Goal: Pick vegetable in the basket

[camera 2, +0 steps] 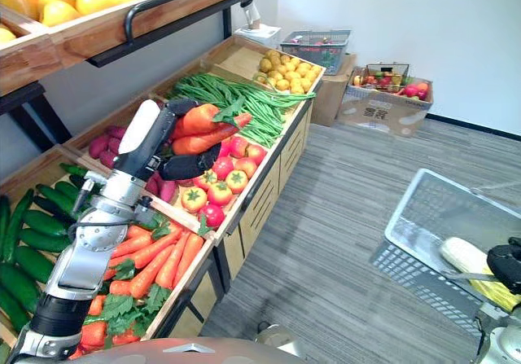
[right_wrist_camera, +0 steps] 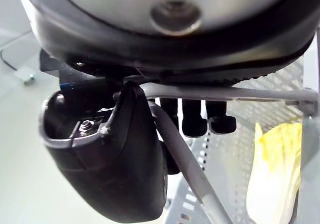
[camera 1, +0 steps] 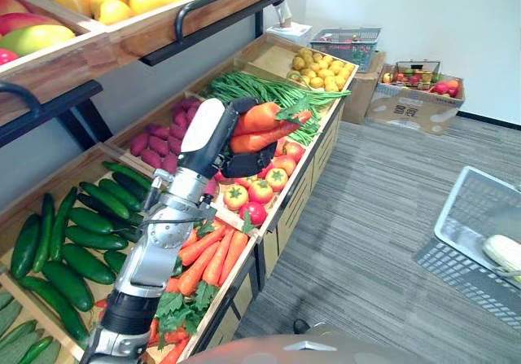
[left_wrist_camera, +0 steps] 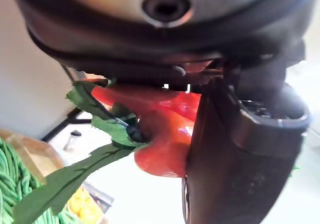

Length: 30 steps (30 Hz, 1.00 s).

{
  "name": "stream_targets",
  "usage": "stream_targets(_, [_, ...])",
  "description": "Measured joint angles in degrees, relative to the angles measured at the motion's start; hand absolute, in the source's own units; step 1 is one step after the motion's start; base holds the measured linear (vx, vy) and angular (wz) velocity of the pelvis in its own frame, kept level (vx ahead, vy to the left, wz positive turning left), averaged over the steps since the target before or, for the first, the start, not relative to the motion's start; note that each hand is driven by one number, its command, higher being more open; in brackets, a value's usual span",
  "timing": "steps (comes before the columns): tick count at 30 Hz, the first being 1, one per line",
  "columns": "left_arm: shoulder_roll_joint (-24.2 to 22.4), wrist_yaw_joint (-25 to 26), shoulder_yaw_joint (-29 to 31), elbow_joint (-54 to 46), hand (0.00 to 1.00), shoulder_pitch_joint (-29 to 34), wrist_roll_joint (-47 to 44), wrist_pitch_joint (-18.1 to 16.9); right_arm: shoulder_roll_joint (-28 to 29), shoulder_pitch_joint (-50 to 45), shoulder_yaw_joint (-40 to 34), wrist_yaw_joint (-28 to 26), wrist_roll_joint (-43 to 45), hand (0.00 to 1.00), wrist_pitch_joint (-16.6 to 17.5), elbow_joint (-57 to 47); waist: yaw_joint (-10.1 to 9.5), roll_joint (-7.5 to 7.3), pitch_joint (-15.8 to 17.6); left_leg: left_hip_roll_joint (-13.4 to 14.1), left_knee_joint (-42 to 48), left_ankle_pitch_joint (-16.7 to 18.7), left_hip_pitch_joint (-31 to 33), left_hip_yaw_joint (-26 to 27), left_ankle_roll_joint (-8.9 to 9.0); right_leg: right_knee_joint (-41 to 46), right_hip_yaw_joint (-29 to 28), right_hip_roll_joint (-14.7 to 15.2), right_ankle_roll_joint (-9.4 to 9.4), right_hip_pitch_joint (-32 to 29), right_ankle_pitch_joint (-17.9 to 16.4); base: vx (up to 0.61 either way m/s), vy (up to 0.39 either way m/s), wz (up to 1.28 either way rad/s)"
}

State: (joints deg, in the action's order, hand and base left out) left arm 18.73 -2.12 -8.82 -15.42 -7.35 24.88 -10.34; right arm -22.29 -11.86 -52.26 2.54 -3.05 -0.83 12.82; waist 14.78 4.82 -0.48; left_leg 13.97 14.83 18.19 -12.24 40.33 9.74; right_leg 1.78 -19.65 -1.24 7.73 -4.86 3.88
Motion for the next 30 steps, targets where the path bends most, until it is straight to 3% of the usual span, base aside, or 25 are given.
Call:
stream_targets(5, [0.02,-0.26,-2.41,0.65,0.00,-0.23,-0.01,-0.12,-2.79,-0.01,1.71,-0.74,-0.02,0.00,0.01,-3.43,0.75,0.08,0.09,0.71,3.45,2.02,1.11,0.32,-0.27,-0.14,-0.91,0.13,0.62,-0.28,0.39,-0.02,-0.004,-0.07])
stream_targets(15, [-0.87,-0.24,-10.52,7.16,0.00,-8.35,-0.04,-0.69,-8.84,4.33,4.86,-0.60,0.30,0.00,1.66,-8.77,1.36,0.07,0.40,1.74,8.13,4.21,3.83,-0.10,-1.00,-0.98,-1.09,0.77,1.29,-1.05,1.60,0.00,0.001,-0.01])
stream_targets(22, [-3.33,-0.24,-15.30,11.18,0.00,-13.12,-0.11,-1.00,-14.73,7.17,12.68,-4.07,2.91,0.00,1.74,-8.79,1.56,0.49,0.81,1.72,9.04,4.42,5.06,-0.93,-1.19,-0.99,-0.60,1.18,1.37,-1.53,1.73,0.00,-0.004,0.04])
stream_targets(30, [-5.96,-0.24,-17.38,13.14,0.00,-13.65,-0.38,-1.03,-22.78,11.87,20.71,-8.35,2.97,0.00,2.73,-8.79,0.81,0.37,1.06,0.70,8.68,3.47,8.18,-4.79,-2.13,-1.22,3.11,3.25,1.33,-2.11,1.92,0.01,0.000,0.23])
